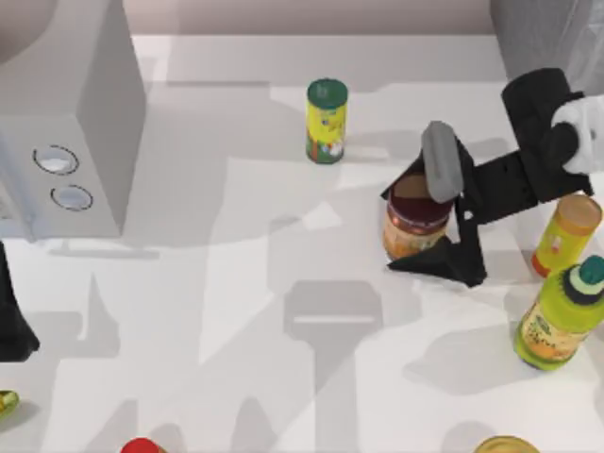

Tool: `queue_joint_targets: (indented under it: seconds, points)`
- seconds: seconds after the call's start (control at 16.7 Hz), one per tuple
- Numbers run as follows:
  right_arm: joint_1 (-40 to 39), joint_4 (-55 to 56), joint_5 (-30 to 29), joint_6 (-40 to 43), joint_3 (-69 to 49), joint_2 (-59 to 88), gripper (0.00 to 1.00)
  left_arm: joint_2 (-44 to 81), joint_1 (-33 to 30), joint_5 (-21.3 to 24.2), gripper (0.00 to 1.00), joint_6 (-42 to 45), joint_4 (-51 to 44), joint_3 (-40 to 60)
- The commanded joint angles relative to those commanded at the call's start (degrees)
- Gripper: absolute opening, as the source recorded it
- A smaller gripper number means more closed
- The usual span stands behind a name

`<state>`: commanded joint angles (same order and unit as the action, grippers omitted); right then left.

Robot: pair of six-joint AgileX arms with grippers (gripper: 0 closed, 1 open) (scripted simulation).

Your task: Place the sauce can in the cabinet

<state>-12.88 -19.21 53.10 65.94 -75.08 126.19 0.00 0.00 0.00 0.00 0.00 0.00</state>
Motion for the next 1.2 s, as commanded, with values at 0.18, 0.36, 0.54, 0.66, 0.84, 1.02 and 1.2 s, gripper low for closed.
queue_joint_targets:
  seconds: [0.18,0.36,0.54,0.66,0.84,1.02,1.2]
  points:
    - [0.3,0.4,0.0,0.3,0.4,0.3,1.0,0.0,0.0,0.0,1.0,0.0,0.0,0.0]
    - [0.3,0.4,0.0,0.3,0.4,0.3,1.0,0.0,0.0,0.0,1.0,0.0,0.0,0.0]
    - [0.3,0.4,0.0,0.3,0.4,0.3,0.77,0.0,0.0,0.0,1.0,0.0,0.0,0.0]
    - [0.3,0.4,0.0,0.3,0.4,0.3,0.62,0.0,0.0,0.0,1.0,0.0,0.0,0.0]
    - [0.3,0.4,0.0,0.3,0.4,0.3,0.4,0.0,0.0,0.0,1.0,0.0,0.0,0.0]
    - [0.3,0.4,0.0,0.3,0.4,0.3,0.17,0.0,0.0,0.0,1.0,0.0,0.0,0.0]
    - [0.3,0.4,0.0,0.3,0.4,0.3,0.0,0.0,0.0,0.0,1.0,0.0,0.0,0.0]
